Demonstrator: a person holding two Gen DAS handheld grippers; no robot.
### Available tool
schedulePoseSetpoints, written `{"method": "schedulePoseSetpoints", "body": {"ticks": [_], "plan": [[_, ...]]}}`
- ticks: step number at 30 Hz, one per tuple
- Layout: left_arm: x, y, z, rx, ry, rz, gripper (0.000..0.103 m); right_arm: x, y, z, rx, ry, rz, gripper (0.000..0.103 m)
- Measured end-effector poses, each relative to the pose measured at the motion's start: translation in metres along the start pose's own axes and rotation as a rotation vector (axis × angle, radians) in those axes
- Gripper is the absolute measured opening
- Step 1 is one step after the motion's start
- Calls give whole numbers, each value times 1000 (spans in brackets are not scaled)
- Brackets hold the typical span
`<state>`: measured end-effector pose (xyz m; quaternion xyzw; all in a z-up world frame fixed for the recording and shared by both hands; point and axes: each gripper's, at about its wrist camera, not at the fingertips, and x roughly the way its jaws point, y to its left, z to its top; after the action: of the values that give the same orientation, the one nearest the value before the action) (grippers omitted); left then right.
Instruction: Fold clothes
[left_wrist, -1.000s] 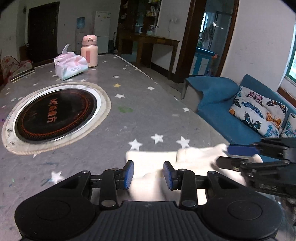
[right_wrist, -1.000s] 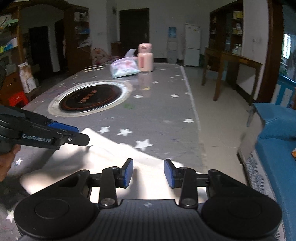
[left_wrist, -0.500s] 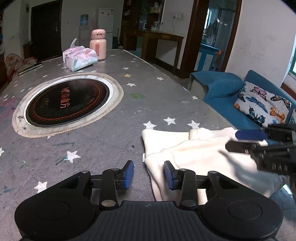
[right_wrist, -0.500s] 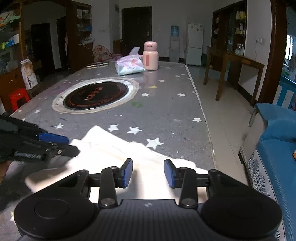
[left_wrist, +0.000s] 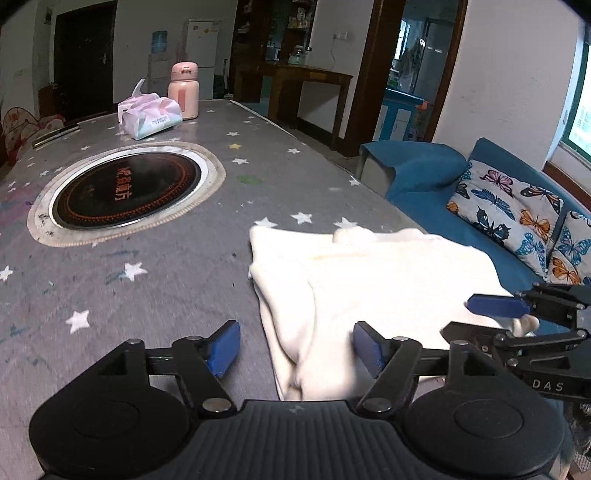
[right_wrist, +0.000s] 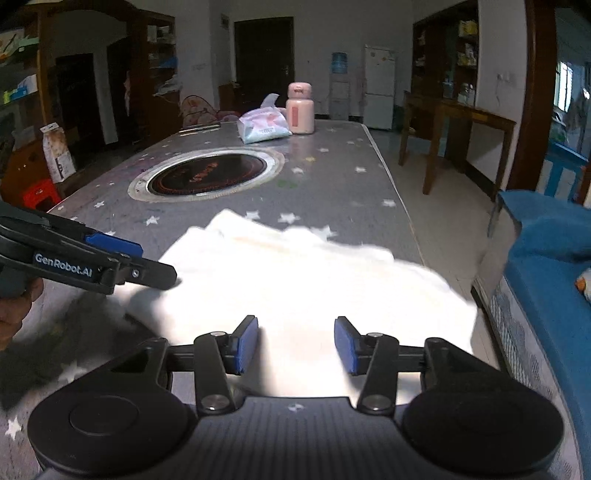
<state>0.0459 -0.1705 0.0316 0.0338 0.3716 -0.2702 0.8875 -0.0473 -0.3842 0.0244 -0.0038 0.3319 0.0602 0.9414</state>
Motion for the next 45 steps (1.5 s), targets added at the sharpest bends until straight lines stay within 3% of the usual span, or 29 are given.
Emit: {"method": "schedulePoseSetpoints", "body": {"ticks": [16,21,27,32,45], "plan": [[-8,0,-16,-39,9,19,75,-38,-4,-26,86,-64,4,46],[-12,0,-23,-50,20,21,78,-37,-14,-38,111,-26,-10,46],[-18,-1,-33,-54,40,30,81,-45,-19,-42,139,-52,-41,52],[-25,0,-39,-67,45,39,86,-42,-19,-52,146,-6,-54,52],[-37,-2,-50,-78,49,46,95,-49,6,-58,127,-9,-3,78]]}}
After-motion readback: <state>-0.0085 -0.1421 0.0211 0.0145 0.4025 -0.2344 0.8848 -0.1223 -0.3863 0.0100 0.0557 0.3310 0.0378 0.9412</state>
